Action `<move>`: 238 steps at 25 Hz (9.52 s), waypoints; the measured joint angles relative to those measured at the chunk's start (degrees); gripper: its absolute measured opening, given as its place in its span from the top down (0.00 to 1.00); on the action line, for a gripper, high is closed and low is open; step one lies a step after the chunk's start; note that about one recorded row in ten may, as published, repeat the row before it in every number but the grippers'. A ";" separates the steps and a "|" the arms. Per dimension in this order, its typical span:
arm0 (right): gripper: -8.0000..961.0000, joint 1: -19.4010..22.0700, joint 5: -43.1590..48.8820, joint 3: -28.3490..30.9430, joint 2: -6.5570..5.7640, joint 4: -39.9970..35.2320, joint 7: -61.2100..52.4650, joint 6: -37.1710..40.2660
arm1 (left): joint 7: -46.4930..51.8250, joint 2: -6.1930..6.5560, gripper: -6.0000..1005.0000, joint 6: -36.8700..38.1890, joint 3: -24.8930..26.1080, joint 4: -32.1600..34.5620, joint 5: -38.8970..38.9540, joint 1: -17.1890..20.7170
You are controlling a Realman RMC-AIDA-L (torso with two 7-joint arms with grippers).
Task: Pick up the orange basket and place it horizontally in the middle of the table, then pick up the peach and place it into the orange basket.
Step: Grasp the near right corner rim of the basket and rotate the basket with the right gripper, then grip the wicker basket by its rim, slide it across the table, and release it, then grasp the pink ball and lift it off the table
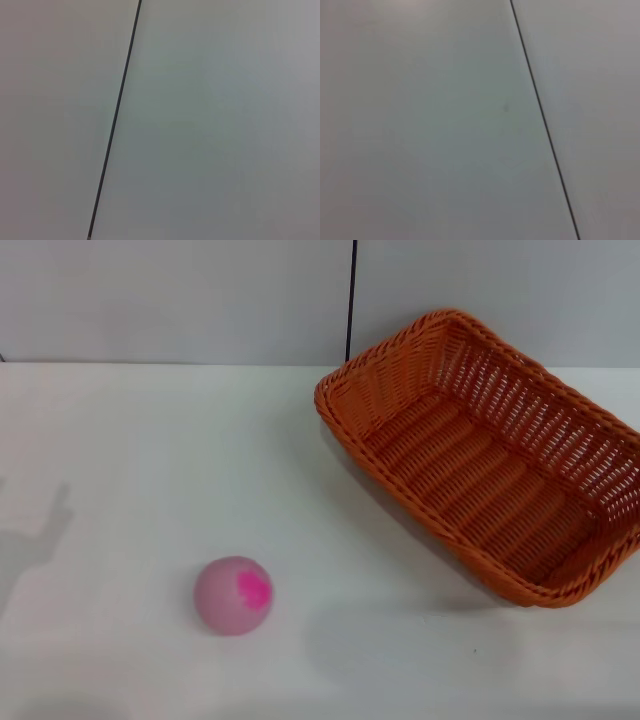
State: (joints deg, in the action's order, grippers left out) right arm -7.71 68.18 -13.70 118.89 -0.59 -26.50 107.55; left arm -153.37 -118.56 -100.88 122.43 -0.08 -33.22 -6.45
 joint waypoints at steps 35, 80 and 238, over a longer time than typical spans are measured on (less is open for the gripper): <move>0.24 -14.78 51.04 1.26 -9.10 -61.10 -94.51 -8.17 | 0.71 -0.03 0.19 5.00 -0.10 -0.10 -0.01 -2.12; 0.24 -34.49 75.10 -20.68 -7.35 -39.15 -98.32 -28.06 | 2.11 -0.06 0.21 3.66 -0.09 0.73 -0.01 -1.59; 0.34 1.91 -35.57 -51.59 0.20 -22.58 -7.54 -2.57 | 15.84 2.08 0.29 19.63 -17.53 -9.66 -33.35 -4.03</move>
State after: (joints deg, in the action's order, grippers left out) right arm -5.81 32.61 -65.29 119.09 -23.17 -34.05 104.98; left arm -137.53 -116.48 -81.25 104.90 -9.75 -66.57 -10.48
